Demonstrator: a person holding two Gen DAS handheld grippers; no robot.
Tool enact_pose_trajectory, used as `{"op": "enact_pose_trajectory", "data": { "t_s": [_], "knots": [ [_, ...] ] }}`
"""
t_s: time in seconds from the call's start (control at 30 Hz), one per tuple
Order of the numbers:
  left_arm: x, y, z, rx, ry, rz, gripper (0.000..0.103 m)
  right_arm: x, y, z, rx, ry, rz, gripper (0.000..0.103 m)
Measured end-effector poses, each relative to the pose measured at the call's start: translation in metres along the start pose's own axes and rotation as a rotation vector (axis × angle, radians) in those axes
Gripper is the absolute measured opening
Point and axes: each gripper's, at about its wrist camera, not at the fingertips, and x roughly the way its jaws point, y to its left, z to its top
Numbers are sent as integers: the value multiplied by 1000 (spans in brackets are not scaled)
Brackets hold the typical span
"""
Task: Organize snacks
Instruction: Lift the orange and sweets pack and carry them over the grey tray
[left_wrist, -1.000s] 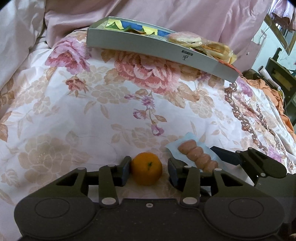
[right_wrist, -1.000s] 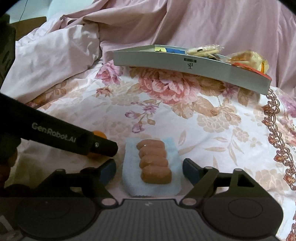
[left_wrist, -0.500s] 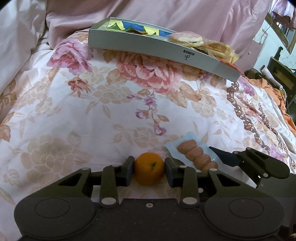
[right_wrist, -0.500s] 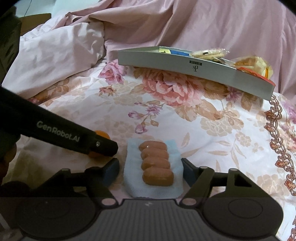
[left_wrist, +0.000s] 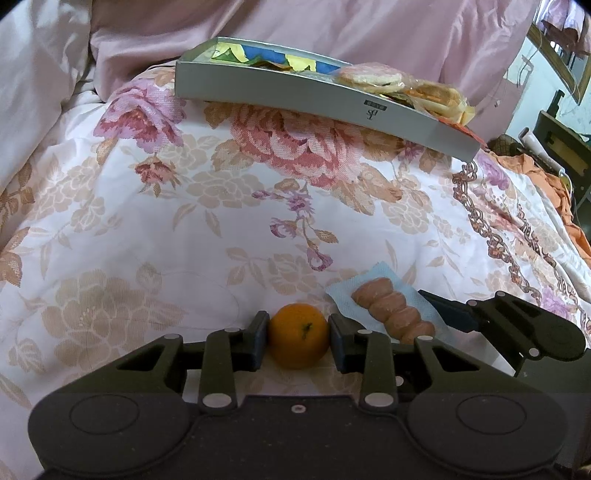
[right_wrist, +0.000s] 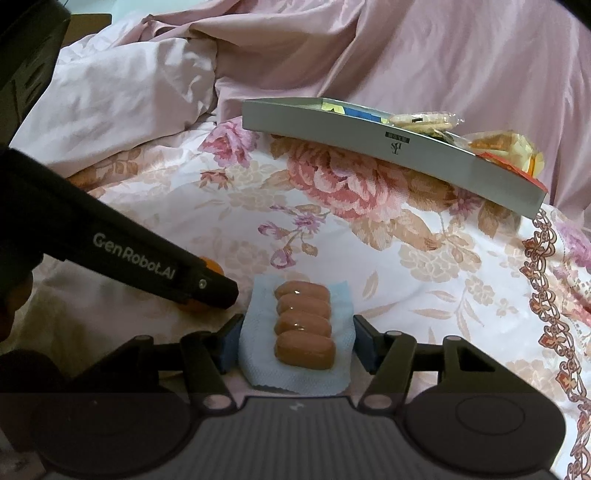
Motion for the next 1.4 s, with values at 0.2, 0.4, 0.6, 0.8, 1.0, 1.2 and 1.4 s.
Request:
{"op": "enact_pose_trajectory", "data": {
  "t_s": [0.2,0.4,0.6,0.8,1.0,1.2,1.4],
  "knots": [
    [-2,5,2,-40,-20,-10,36,-2,1,0,-9,-17,-7,65],
    [-3,4,2,-37,-24,-7,36,-5,3,0,-31,-37,-21,64],
    [-2,5,2,-37,-25,-6,36,-6,6,0,-54,-54,-29,64],
    [-3,5,2,-39,-26,-6,36,-8,7,-1,-80,-71,-43,64],
    [-4,7,4,-56,-35,-6,36,-11,12,-1,-134,-101,-76,64],
    [-7,7,5,-64,-47,-8,36,-13,16,-1,-191,-124,-108,63],
    [-7,7,6,-66,-47,-6,36,-12,12,-1,-169,-108,-97,63]
  ]
}}
